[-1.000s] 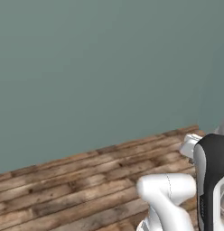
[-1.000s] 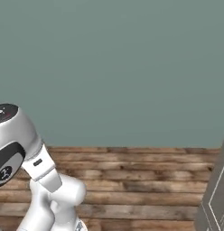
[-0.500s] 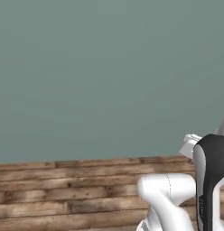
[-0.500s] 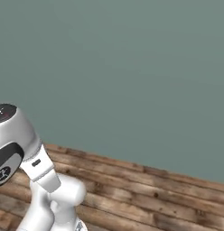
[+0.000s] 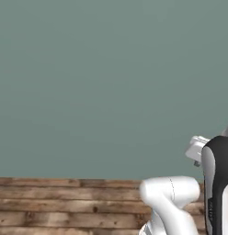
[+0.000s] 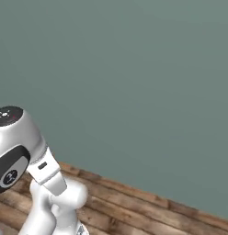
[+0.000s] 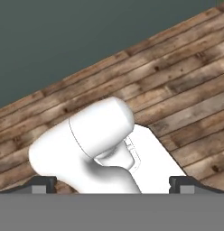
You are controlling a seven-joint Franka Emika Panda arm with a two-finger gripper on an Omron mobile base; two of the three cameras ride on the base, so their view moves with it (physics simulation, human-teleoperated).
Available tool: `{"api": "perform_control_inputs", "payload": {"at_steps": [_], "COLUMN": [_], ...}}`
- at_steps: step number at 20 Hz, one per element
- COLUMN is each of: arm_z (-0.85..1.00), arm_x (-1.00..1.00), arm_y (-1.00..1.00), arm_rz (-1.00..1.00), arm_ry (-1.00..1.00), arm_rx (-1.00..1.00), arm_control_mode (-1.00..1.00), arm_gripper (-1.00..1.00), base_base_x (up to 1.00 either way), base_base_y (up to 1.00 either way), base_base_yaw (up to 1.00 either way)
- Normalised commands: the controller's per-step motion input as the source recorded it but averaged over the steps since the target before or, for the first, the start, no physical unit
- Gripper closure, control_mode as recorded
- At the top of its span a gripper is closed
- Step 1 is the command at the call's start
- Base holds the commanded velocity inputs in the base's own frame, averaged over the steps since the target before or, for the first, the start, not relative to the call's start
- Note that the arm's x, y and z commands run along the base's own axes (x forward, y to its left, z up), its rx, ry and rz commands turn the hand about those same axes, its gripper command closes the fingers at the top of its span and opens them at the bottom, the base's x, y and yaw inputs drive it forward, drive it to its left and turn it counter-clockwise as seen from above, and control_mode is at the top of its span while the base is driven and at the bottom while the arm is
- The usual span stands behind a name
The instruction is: Place two dumplings into each of the tupperware containers and then place the containers in the fridge.
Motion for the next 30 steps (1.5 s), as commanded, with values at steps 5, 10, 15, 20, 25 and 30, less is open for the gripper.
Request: {"api": "perform_control_inputs", "payload": {"at_steps": [5,10,15,20,25,30], "arm_z": [0.00,0.00,0.00,0.00,0.00,0.00], "arm_x": [0.00,0.00,0.00,0.00,0.00,0.00], "arm_y": [0.00,0.00,0.00,0.00,0.00,0.00], "arm_rz": [0.00,0.00,0.00,0.00,0.00,0.00], "arm_ry": [0.00,0.00,0.00,0.00,0.00,0.00], "arm_rx": [0.00,0.00,0.00,0.00,0.00,0.00], "arm_control_mode": [1.00,1.00,1.00,1.00,1.00,1.00], "arm_gripper": [-1.00,-1.00,-1.00,-1.00,-1.00,-1.00], "base_base_x": [0.78,0.54,0.20,0.15,0.07,0.00], "base_base_y": [0.93,1.00,1.00,1.00,1.00,0.98], "base_base_yaw": [-0.03,-0.10,-0.15,-0.20,-0.30,-0.52]}}
